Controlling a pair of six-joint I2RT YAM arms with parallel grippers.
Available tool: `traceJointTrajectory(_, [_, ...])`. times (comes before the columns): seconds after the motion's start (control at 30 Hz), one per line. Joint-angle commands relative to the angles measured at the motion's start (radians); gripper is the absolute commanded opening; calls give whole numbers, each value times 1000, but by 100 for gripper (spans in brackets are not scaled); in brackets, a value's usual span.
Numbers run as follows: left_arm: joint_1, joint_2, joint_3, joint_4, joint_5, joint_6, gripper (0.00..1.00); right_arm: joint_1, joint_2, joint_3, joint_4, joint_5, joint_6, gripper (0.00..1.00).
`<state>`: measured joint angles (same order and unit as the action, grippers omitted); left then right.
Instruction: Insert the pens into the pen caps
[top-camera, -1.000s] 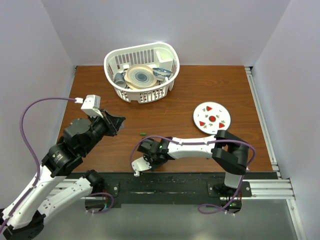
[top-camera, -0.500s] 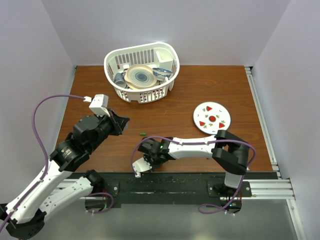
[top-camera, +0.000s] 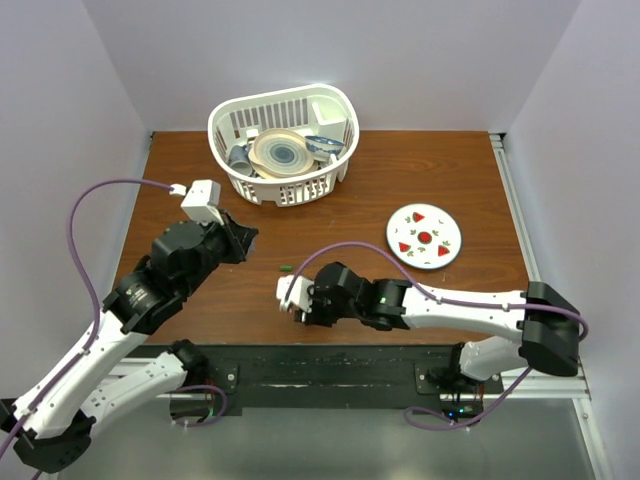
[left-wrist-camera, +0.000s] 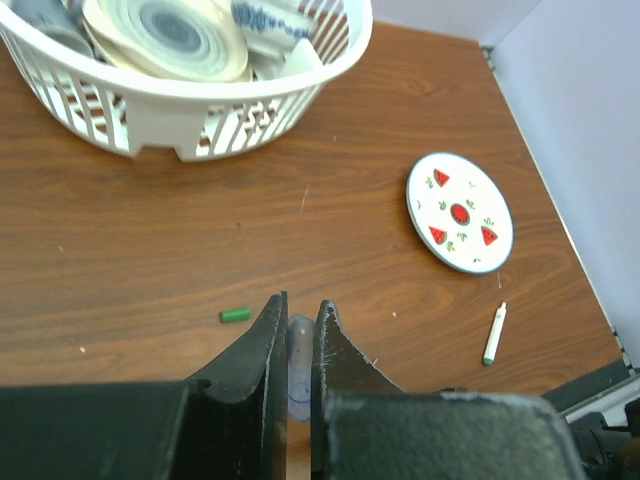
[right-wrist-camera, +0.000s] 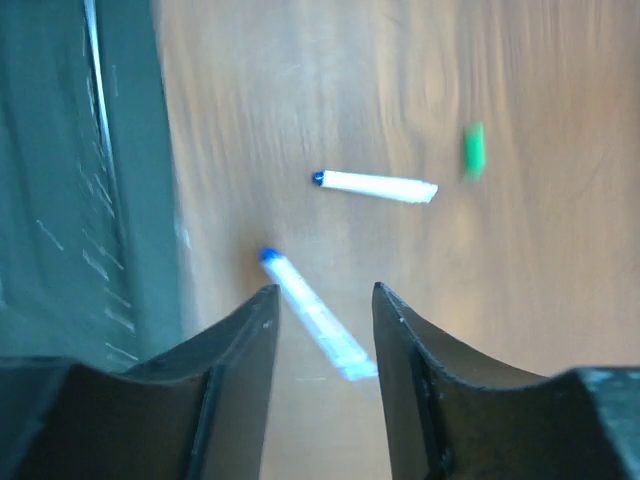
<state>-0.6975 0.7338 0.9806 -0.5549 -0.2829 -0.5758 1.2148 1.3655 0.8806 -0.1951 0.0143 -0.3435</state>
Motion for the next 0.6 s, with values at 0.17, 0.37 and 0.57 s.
traceJointTrajectory(0.17, [6,-62,144,-25,-78,70,0,-34,-91,-106,-144,384,1643,63])
traceJointTrajectory(0.37, [6,-120,96,-33,-61,41,0,-34,76,156,-634,405,2103,59])
traceJointTrajectory(0.57, [4,-136,69,-37,-49,25,0,-44,259,276,-767,328,2304,41])
